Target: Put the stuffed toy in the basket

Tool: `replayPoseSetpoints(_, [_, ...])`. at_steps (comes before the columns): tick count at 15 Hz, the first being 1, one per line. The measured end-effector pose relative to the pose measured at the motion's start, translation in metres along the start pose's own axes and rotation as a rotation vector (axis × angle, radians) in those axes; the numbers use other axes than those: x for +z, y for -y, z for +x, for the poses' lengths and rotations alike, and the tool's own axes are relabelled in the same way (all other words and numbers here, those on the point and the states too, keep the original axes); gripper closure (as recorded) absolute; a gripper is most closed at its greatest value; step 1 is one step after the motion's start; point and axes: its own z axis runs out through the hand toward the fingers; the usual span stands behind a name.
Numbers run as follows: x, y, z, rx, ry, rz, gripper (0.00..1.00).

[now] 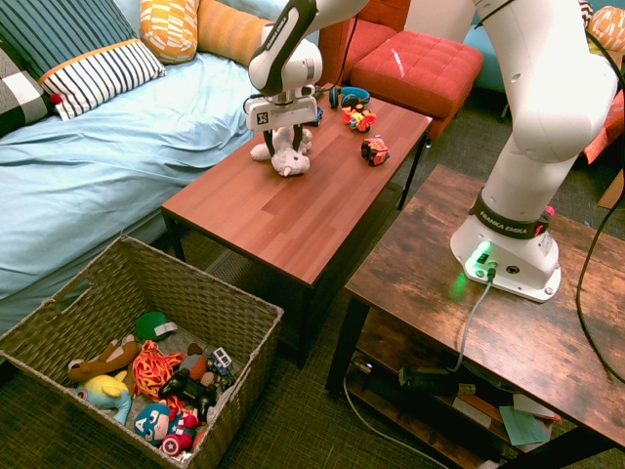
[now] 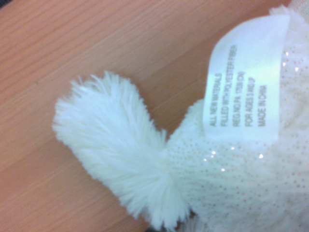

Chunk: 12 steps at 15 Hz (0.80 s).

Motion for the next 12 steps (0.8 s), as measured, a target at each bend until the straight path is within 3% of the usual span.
replayPoseSetpoints(12, [-0.015,0.010,-0.015,-0.115,0.030,0.050,1.00])
